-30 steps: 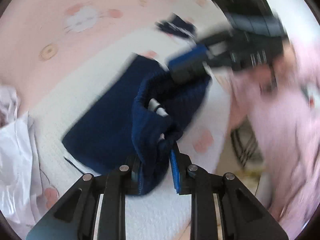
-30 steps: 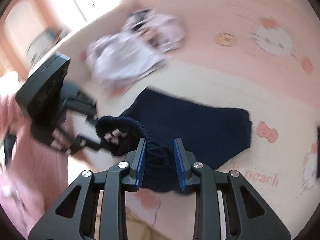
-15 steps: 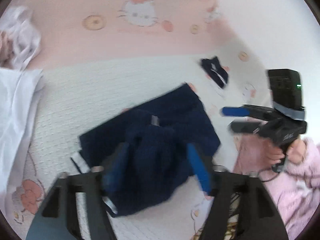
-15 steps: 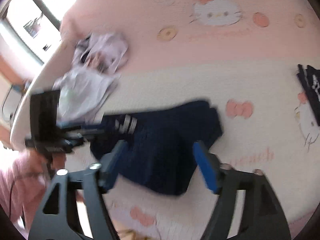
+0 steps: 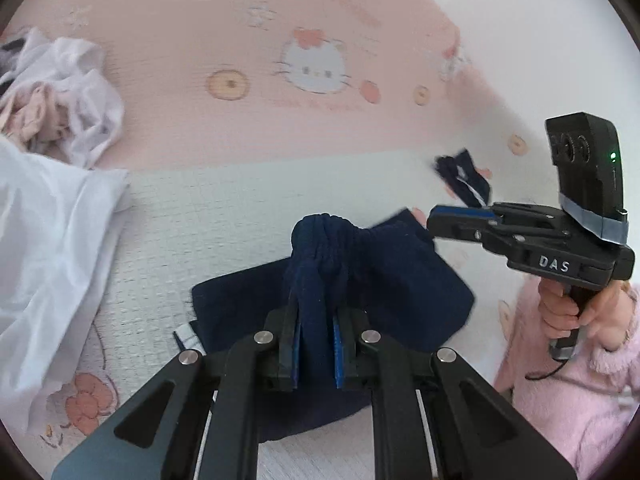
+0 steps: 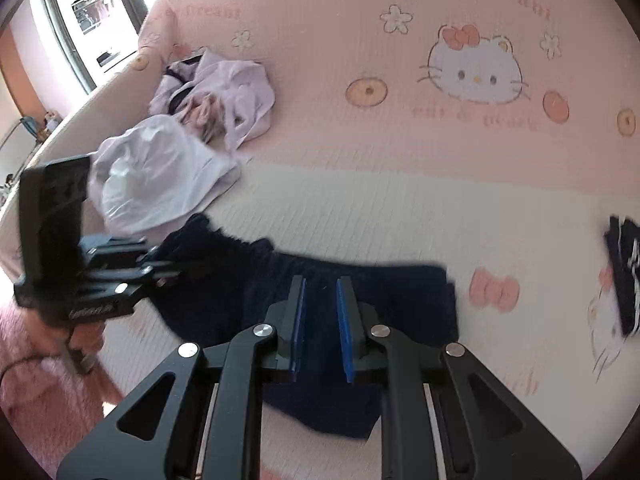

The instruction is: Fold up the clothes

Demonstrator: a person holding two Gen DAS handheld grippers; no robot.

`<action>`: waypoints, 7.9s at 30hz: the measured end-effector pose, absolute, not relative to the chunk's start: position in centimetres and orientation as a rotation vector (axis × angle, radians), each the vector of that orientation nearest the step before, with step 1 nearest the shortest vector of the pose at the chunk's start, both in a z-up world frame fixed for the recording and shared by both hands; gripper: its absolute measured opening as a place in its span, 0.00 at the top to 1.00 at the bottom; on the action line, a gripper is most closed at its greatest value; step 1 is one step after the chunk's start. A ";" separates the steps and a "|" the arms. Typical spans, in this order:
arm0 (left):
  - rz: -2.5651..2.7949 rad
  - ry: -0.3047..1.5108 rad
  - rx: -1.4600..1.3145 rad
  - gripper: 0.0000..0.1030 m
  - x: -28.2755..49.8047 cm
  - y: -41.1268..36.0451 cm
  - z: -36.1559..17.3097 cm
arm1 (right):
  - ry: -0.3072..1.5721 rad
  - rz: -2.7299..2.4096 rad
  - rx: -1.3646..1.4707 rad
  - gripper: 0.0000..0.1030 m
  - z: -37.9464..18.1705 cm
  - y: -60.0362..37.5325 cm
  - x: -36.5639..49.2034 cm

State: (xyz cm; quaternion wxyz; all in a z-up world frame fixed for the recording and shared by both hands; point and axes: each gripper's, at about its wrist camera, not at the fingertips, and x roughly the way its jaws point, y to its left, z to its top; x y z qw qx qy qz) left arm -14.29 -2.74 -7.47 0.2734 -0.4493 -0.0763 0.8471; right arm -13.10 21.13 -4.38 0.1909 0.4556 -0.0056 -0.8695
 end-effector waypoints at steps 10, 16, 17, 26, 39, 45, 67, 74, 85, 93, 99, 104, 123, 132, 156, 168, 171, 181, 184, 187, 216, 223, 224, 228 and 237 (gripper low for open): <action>2.288 -0.196 -1.392 0.76 -16.7 -1.6 -12.2 | -0.034 -2.524 1.344 0.26 -4.7 19.5 -11.7; 2.447 -0.025 -1.250 0.54 -15.2 -1.4 -7.9 | 0.121 -2.553 1.359 0.38 -5.9 17.8 -11.1; 2.484 0.035 -1.205 0.54 -14.7 -1.0 -6.9 | 0.147 -2.557 1.361 0.38 -6.1 17.5 -11.0; 2.452 0.326 -1.260 0.54 -14.7 3.7 -8.7 | 0.353 -2.536 1.459 0.42 -9.7 15.3 -10.9; 2.357 0.259 -1.271 0.53 -15.1 3.1 -7.5 | 0.233 -2.567 1.416 0.42 -8.9 17.2 -11.1; 2.297 0.429 -1.359 0.56 -15.3 3.7 -9.9 | 0.203 -2.502 1.511 0.45 -11.6 18.2 -12.0; 2.393 0.034 -1.570 0.38 -16.5 -2.0 -8.2 | -0.212 -2.645 1.574 0.26 -9.4 25.5 -12.7; 2.230 -0.361 -1.638 0.37 -17.8 -3.4 -9.8 | -0.253 -2.542 1.677 0.26 -11.1 25.1 -14.7; 2.369 -0.002 -1.695 0.62 -17.3 0.7 -10.2 | -0.207 -2.451 1.694 0.62 -11.8 21.6 -15.9; 2.344 -0.132 -1.576 0.83 -16.6 3.1 -5.3 | -0.415 -2.455 1.523 0.85 -7.0 23.7 -15.9; 2.367 -0.063 -1.531 0.83 -16.5 5.8 -3.2 | -0.403 -2.479 1.523 0.78 -3.9 27.7 -16.5; 2.352 -0.120 -1.618 0.83 -17.7 4.9 -6.2 | -0.520 -2.376 1.630 0.53 -7.2 30.1 -15.5; 2.293 -0.050 -1.485 0.83 -16.1 10.5 -4.2 | -0.431 -2.417 1.507 0.89 -5.8 30.1 -16.1; 2.180 -0.061 -1.312 0.83 -20.1 25.4 -0.2 | -0.604 -2.619 1.364 0.89 0.7 43.5 -16.2; 2.057 -0.134 -1.391 0.63 -29.0 45.6 -7.6 | -0.662 -3.041 1.654 0.59 -6.0 67.0 -23.8; 2.047 0.210 -1.211 0.63 -28.4 50.9 -6.6 | -0.278 -2.836 1.801 0.60 -8.1 63.1 -24.7; 2.059 0.314 -1.240 0.78 -28.8 50.3 -8.3 | -0.163 -2.875 1.931 0.61 -9.8 63.8 -25.0; 2.033 0.308 -1.244 0.60 -28.2 50.4 -8.1 | -0.345 -2.797 1.828 0.56 -8.5 63.1 -24.6; 2.018 0.284 -1.254 0.60 -28.7 49.4 -8.3 | -0.297 -2.754 1.933 0.57 -10.4 62.6 -25.0; 2.045 0.291 -1.239 0.60 -28.6 47.6 -7.3 | -0.321 -2.833 1.936 0.58 -9.5 63.7 -24.5; 2.599 0.130 -1.342 0.33 -27.5 15.1 2.0 | -0.393 -2.806 1.514 0.04 -0.2 35.8 -23.1; 2.633 0.207 -1.207 0.27 -23.5 6.7 6.3 | -0.179 -2.828 1.426 0.01 6.1 27.0 -19.3; 2.660 0.198 -1.191 0.27 -22.6 5.5 6.9 | -0.161 -2.827 1.415 0.01 7.0 25.8 -18.6; 2.735 0.088 -1.153 0.27 -19.1 1.3 9.4 | -0.118 -2.835 1.403 0.01 8.8 21.1 -15.8; 2.810 -0.029 -1.124 0.25 -8.2 -2.5 12.4 | -0.038 -2.835 1.330 0.01 10.9 16.6 -6.9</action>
